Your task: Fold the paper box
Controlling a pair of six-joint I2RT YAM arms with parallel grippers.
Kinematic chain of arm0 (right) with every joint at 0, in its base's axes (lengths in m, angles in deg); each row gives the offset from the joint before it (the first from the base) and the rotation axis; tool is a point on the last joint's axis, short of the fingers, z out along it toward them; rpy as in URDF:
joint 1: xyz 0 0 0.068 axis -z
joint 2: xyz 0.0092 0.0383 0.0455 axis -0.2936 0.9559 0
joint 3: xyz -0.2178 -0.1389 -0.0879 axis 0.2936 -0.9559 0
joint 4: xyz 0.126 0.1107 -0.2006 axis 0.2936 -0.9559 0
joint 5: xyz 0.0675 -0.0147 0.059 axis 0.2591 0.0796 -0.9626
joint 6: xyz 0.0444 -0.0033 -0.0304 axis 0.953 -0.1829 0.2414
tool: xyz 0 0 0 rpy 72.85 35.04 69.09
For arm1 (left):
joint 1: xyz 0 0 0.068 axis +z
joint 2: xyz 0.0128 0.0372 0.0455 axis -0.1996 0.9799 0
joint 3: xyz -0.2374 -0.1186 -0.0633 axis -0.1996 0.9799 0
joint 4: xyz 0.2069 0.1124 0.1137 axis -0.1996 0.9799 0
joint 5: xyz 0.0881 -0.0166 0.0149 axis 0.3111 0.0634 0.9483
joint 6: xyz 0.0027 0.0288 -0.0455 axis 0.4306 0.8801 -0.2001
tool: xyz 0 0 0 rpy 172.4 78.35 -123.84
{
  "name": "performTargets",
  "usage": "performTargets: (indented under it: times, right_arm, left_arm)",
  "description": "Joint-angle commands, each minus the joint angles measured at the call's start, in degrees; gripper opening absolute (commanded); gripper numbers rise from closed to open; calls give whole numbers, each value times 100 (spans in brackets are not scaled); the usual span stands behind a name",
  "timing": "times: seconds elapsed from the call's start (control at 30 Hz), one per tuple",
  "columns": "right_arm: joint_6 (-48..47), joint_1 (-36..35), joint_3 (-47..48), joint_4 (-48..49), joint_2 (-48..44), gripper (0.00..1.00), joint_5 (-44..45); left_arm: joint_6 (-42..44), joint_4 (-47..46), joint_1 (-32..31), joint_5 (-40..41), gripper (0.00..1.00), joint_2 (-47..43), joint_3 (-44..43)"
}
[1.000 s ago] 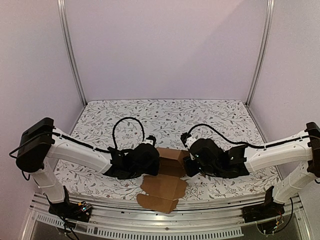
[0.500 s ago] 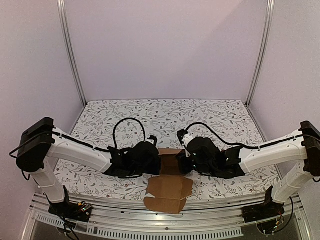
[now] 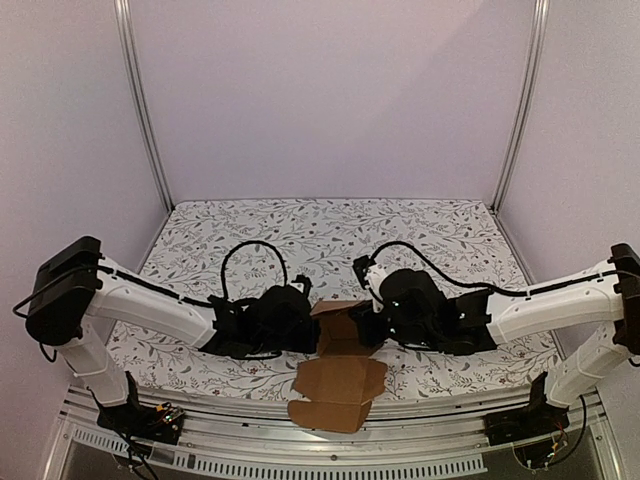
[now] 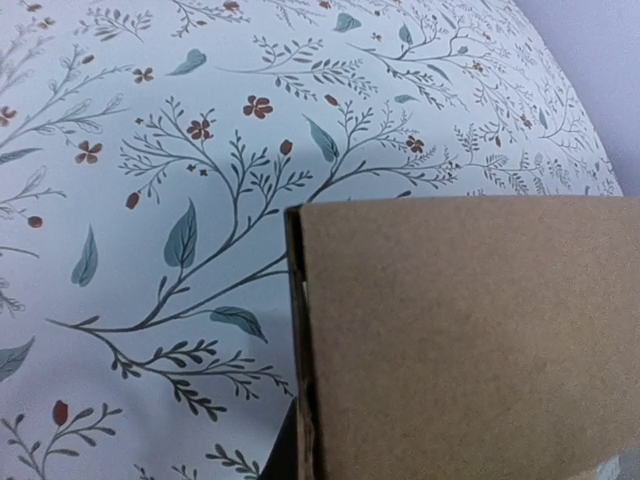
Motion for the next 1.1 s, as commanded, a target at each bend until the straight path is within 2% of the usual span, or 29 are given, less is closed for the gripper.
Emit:
performTargets:
  times: [0.0, 0.23, 0.57, 0.8, 1.07]
  right_arm:
    - [-217, 50, 16, -355, -570, 0, -82]
    - [-642, 47, -252, -947, -1523, 0, -337]
    - [-1082, 46, -1041, -819, -2897, 0, -1387]
    - [-991, 47, -1792, -21, -3507, 0, -1480]
    - [-730, 11, -2192, 1292, -3216, 0, -1340]
  left_arm:
    - [-77, 221, 38, -178, 0, -211, 209]
    - [-151, -26, 232, -289, 0, -390, 461]
    - [-416, -502, 570, -873, 0, -698, 771]
    - [-870, -1231, 734, -1378, 0, -985, 1121]
    - [-869, -1282, 735, -1564, 0, -1287, 1112]
